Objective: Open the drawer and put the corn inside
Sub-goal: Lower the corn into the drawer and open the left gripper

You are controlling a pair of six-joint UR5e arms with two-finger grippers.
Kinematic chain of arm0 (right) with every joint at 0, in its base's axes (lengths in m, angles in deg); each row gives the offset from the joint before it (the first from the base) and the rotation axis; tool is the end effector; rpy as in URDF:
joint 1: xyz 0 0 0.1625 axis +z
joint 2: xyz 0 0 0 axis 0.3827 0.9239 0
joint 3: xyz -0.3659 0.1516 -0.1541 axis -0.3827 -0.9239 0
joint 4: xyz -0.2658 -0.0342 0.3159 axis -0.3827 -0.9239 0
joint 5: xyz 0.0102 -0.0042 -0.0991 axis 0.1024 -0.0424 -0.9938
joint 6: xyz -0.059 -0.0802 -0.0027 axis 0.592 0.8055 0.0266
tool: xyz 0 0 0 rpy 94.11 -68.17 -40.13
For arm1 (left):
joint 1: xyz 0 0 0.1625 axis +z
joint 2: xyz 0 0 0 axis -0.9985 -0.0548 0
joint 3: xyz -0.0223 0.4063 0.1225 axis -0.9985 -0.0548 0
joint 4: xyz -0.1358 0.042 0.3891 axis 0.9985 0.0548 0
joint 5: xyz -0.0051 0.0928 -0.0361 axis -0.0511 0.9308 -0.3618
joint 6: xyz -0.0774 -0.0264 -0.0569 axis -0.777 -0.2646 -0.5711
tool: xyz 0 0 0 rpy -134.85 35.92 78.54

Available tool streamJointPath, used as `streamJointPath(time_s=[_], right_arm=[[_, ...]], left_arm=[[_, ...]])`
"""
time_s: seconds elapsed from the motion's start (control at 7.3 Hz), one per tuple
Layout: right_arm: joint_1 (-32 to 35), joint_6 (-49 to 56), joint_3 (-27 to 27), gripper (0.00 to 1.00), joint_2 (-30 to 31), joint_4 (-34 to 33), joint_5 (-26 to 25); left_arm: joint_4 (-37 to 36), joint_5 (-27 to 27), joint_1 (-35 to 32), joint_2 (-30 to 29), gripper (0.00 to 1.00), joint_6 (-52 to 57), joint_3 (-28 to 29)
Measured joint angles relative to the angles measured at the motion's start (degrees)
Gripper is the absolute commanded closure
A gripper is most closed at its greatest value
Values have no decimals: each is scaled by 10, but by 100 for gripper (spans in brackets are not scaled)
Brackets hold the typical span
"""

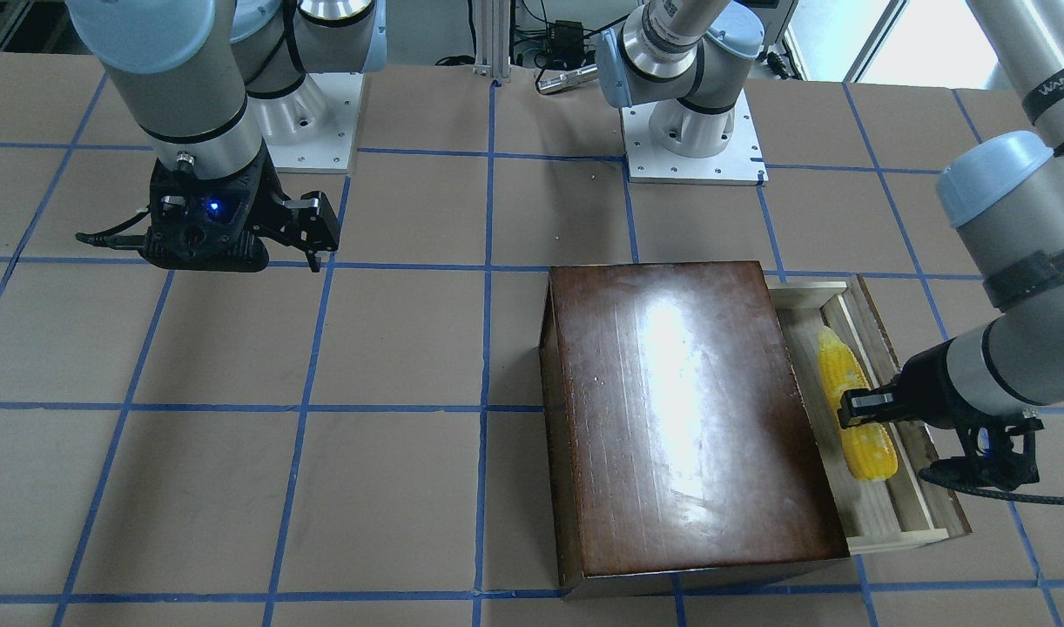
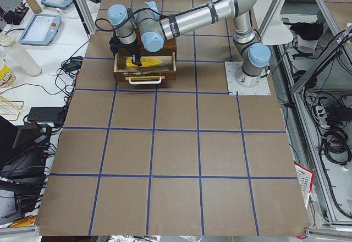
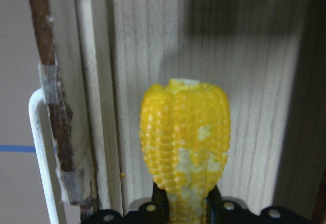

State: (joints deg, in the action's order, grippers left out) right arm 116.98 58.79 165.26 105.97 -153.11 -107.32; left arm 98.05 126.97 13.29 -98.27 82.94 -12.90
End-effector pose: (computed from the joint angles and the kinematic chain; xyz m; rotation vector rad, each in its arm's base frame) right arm 0.1680 -0.5132 0.4434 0.0350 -3.0782 -0.0620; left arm 0.0533 -0.6570 0.3406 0.1099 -3.0845 -0.2038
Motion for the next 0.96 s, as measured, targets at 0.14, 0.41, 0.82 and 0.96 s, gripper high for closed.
streamJointPath(time_s=[0.14,0.41,0.82,0.96], right_arm=[[0,0,0,0,0,0,0],[0,0,0,0,0,0,0],[0,0,0,0,0,0,0],[0,0,0,0,0,0,0]], left_arm=[[-12,0,0,0,0,1,-7],[-19,-1,-2,1,0,0,-11],[-8,4,-13,17,0,-7,-6],[2,5,-16,28,0,-9,1]])
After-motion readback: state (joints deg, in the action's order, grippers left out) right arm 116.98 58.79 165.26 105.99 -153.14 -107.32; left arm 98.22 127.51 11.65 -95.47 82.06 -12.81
